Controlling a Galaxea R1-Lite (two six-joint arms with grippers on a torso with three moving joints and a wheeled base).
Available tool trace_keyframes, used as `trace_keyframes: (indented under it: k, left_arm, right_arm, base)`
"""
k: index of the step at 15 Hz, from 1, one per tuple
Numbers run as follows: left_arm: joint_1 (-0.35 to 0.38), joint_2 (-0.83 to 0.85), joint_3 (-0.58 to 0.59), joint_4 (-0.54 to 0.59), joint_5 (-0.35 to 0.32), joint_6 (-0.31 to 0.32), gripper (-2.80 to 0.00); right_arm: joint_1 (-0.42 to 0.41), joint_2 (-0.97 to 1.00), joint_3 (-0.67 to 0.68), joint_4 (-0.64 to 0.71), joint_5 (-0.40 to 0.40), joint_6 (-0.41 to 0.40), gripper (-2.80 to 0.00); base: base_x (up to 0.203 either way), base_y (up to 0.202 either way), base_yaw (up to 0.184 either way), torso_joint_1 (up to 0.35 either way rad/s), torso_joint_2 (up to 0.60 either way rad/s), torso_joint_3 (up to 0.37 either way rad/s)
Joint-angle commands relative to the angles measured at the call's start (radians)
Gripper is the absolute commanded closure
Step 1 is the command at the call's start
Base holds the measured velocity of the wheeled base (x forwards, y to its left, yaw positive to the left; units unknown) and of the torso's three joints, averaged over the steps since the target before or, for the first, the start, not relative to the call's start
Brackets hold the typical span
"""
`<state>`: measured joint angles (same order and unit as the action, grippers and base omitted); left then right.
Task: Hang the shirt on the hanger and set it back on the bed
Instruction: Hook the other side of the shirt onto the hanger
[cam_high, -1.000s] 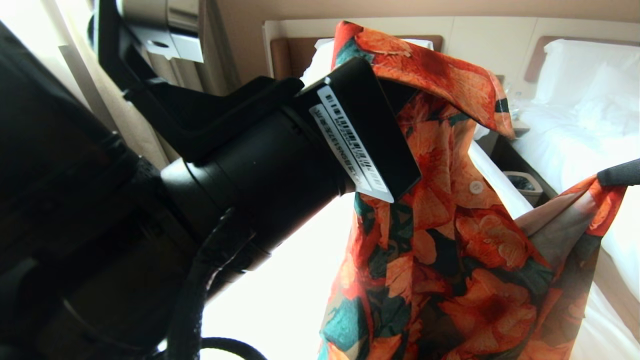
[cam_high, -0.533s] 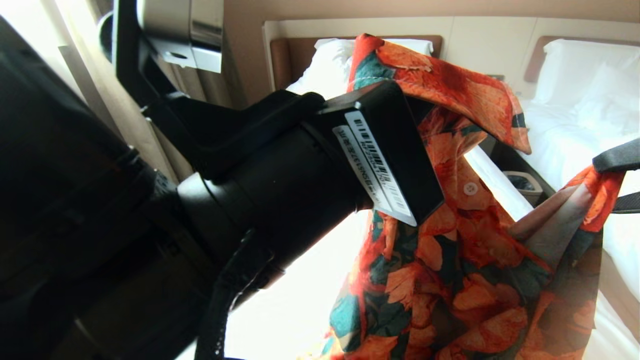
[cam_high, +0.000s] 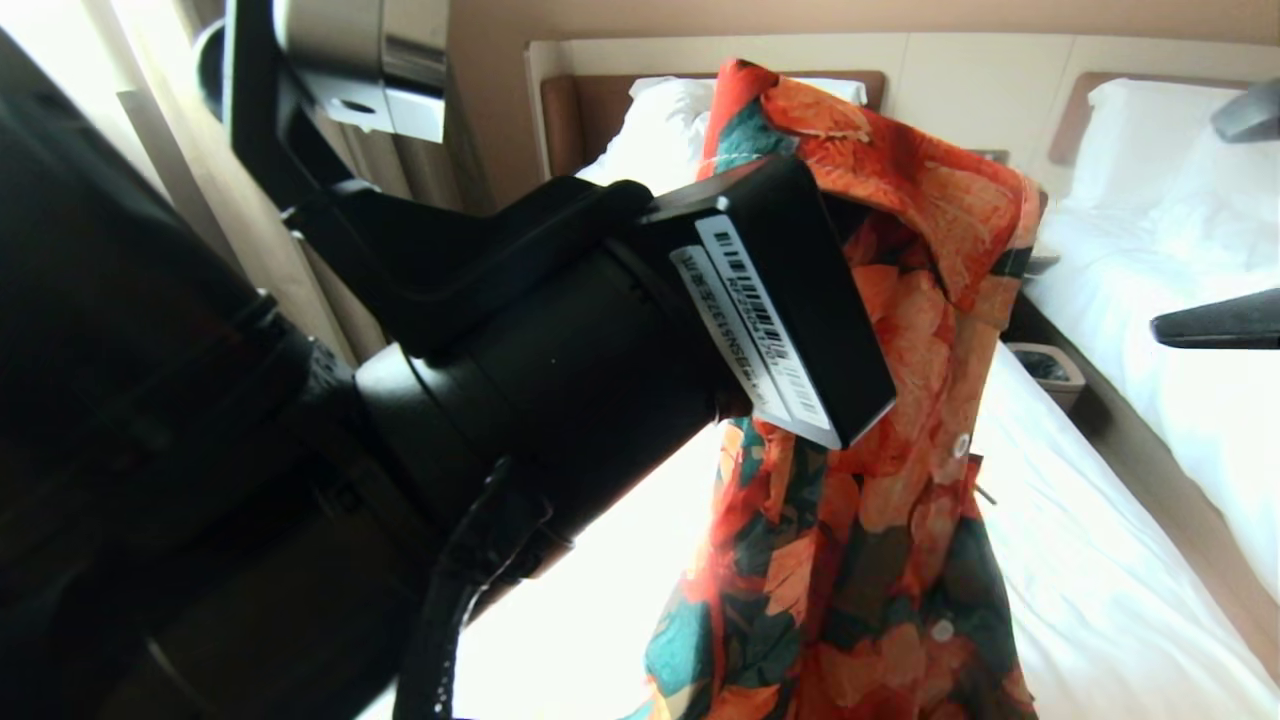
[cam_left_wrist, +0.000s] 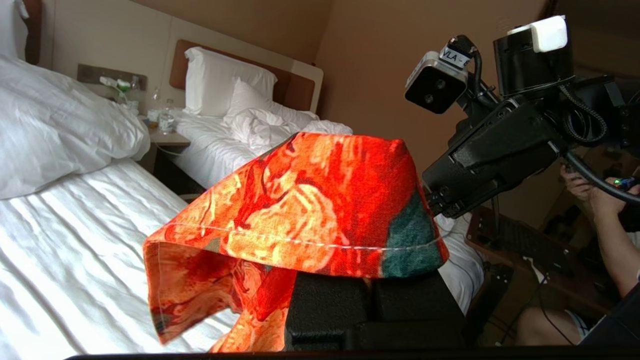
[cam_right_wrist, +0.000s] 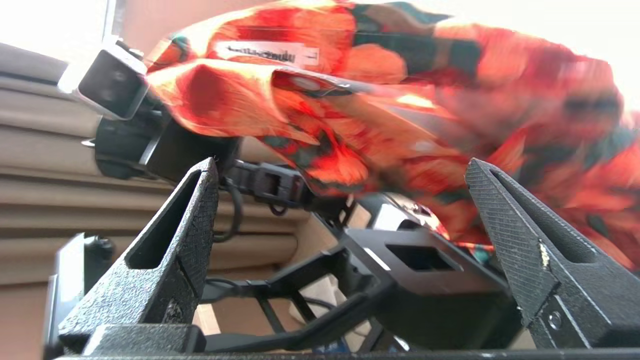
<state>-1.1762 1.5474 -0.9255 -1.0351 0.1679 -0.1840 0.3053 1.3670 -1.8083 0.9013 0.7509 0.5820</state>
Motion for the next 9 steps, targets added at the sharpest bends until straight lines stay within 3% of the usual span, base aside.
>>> trace_keyframes:
  k: [1, 7, 8, 9]
  left_arm:
    - [0.000, -0.001, -0.003, -0.005, 0.001, -0.001, 0.00]
    - [0.001, -0.003, -0.003, -0.006, 0.001, 0.000, 0.00]
    - [0.000, -0.003, -0.003, -0.006, 0.001, 0.000, 0.00]
    - [0.000, -0.003, -0.003, -0.006, 0.002, 0.000, 0.00]
  right_arm:
    - [0.001, -0.006, -0.001, 0.001, 0.001, 0.004, -2.80]
    - [0.001, 0.003, 0.006, 0.056, -0.253, -0.029, -2.80]
    - [-0.001, 0.008, 0.009, 0.070, -0.280, -0.036, 0.00]
    - [-0.003, 0.018, 0.012, 0.082, -0.301, -0.036, 0.00]
  base:
    - [0.000, 0.000, 0.000, 0.000, 0.00, 0.000]
    - [0.000, 0.000, 0.000, 0.000, 0.00, 0.000]
    - [0.000, 0.000, 0.000, 0.000, 0.00, 0.000]
    - [0.000, 0.000, 0.000, 0.000, 0.00, 0.000]
